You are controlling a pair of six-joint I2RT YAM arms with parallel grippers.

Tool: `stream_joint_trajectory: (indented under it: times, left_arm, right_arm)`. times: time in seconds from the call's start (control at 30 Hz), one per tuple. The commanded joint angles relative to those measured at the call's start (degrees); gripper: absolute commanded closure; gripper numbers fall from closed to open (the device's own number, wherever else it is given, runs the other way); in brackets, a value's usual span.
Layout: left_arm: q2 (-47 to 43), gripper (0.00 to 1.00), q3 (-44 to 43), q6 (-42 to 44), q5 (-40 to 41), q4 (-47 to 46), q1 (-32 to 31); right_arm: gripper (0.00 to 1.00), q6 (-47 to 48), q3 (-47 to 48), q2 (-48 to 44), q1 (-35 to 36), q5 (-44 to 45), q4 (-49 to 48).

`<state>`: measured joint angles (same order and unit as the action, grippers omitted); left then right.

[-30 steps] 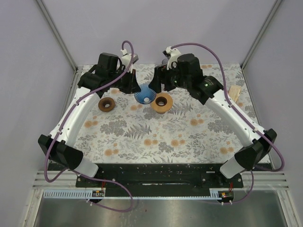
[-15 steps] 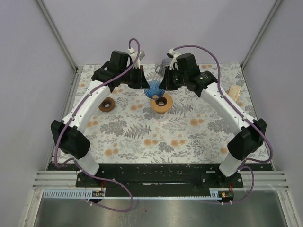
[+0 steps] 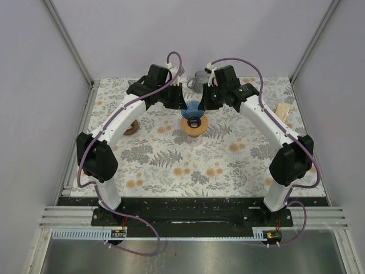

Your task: Place the coffee filter in the dripper

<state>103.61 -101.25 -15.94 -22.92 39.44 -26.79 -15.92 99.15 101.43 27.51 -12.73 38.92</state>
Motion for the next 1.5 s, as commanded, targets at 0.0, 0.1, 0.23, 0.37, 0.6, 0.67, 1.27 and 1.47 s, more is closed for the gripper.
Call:
stream_joint_trajectory:
  times: [0.0, 0.1, 0.23, 0.37, 0.6, 0.67, 1.27, 1.47]
  left_arm:
    - [-0.61, 1.00, -2.99, 0.56, 0.50, -1.03, -1.16]
    - [-0.69, 1.00, -1.50, 1.18, 1.29, -1.03, -1.69]
    - [-1.31, 1.00, 2.10, 1.27, 2.70, -2.52, -1.87]
    - [-1.13, 1.00, 5.10, 1.44, 3.40, -4.28, -2.39]
    - [-0.87, 1.00, 7.12, 3.02, 4.90, -4.46, -2.39]
    - [-0.96, 1.00, 8.34, 3.64, 5.25, -5.07, -2.31]
    - [4.49, 1.00, 14.15, 7.86, 0.76, -0.77, -0.37]
    - [3.70, 1.00, 13.81, 8.12, 0.51, -1.65, -0.37]
  right_arm:
    - [1.00, -0.25, -0.09, -1.50, -1.75, 3.59, -0.77]
    - [1.00, -0.77, -2.20, -1.06, -2.19, 2.01, -2.17]
    - [1.00, -0.86, -4.41, -0.09, -2.54, 2.01, -4.37]
    - [1.00, 0.19, -6.07, -0.44, -2.63, 2.10, -5.69]
    - [1.00, 1.95, -9.59, 0.09, -2.63, 3.50, -7.54]
    - [1.00, 2.73, -11.43, 0.26, -2.63, 3.94, -8.41]
    - [1.00, 3.35, -13.98, 4.48, -4.57, 2.71, -3.32]
    - [1.00, 3.09, -13.03, 4.13, -4.57, 0.60, -3.94]
